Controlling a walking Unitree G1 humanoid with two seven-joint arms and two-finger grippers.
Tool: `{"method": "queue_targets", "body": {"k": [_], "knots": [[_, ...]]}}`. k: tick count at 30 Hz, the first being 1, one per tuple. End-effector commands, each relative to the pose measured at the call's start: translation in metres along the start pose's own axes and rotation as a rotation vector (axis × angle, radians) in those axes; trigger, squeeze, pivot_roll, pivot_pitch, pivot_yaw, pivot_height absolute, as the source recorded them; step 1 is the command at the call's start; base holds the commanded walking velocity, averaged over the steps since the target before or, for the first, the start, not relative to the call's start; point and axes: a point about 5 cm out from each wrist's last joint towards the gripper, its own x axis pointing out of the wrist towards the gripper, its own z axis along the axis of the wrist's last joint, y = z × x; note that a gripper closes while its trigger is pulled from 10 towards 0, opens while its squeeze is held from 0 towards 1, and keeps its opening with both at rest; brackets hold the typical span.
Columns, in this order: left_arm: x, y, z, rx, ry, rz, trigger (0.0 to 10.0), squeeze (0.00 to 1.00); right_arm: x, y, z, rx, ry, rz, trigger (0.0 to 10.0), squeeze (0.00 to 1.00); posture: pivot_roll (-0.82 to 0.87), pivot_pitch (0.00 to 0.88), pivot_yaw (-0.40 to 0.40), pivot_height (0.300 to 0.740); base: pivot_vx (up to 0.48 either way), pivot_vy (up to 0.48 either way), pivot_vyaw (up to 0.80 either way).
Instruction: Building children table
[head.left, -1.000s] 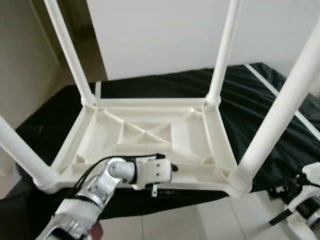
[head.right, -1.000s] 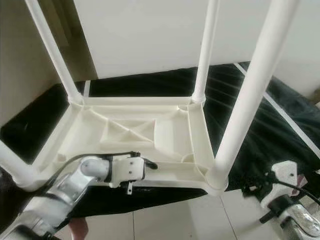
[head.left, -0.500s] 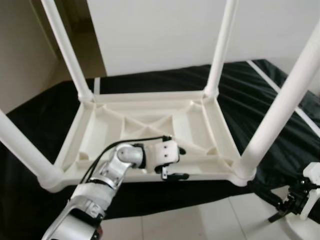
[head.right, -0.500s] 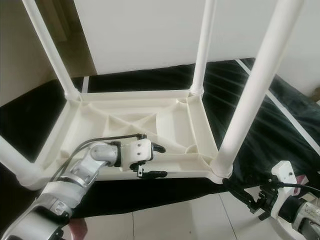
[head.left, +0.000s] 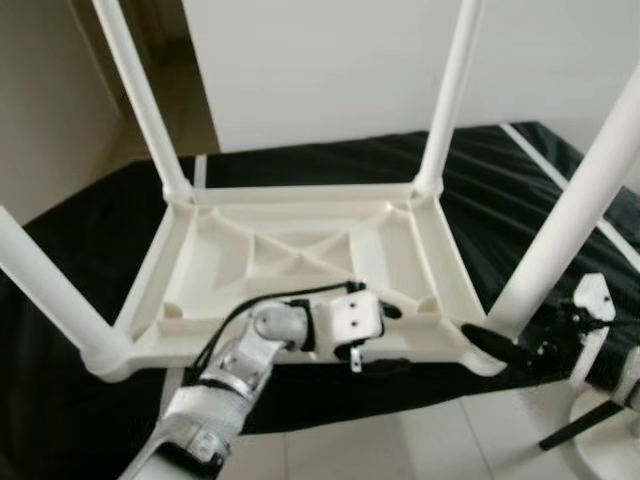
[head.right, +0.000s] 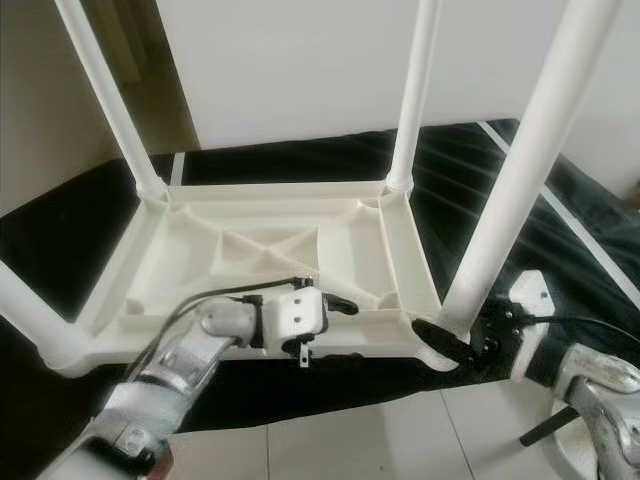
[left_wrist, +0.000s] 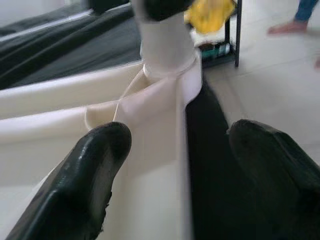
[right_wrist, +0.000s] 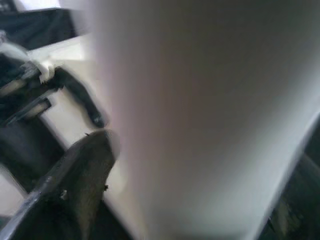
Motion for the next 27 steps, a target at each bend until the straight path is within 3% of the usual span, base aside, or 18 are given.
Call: {"method": "queue_targets", "body": {"k": [1,4,5,7,16,19,24,27], "knots": [[-0.011,0.006,0.006,-0.016,-0.027,0.065,10.0,0.0,0.005,-0.005,-0.006,0.007,0.018,0.0,10.0,0.0,0.03,0.0,0.03,0.74,0.0,0.0,0.0],[-0.02,0.006,0.011,-0.051,-0.057,0.032,10.0,0.0,0.006,-0.017,-0.009,0.016,0.034,-0.017,10.0,0.0,0.04,0.0,0.031,0.74,0.0,0.0,0.0],[-0.024,0.011,0.012,-0.113,-0.073,0.026,10.0,0.0,0.006,-0.028,-0.011,0.014,0.049,-0.034,10.0,0.0,0.04,0.0,0.032,0.74,0.0,0.0,0.0],[-0.025,0.014,0.012,-0.128,-0.075,0.032,10.0,0.0,0.007,-0.032,-0.01,0.013,0.054,-0.035,10.0,0.0,0.04,0.0,0.035,0.74,0.0,0.0,0.0],[-0.024,0.027,0.022,-0.116,-0.091,0.085,10.0,0.0,0.022,-0.061,0.0,-0.021,0.061,-0.09,10.0,0.0,0.03,0.0,0.037,0.74,0.0,0.0,0.0],[-0.023,0.029,0.026,-0.147,-0.107,0.088,10.0,0.0,0.022,-0.074,0.0,-0.012,0.051,-0.151,10.0,0.0,0.02,0.0,0.029,0.74,0.0,0.0,0.0],[-0.019,0.036,0.025,-0.157,-0.092,0.136,10.0,0.0,0.025,-0.077,-0.004,-0.011,0.051,-0.185,10.0,0.0,0.01,0.0,0.03,0.74,0.0,0.0,0.0],[-0.013,0.037,0.027,-0.186,-0.097,0.17,10.0,0.0,0.034,-0.065,-0.011,-0.018,0.037,-0.136,10.0,0.0,0.01,0.0,0.03,0.74,0.0,0.0,0.0]]}}
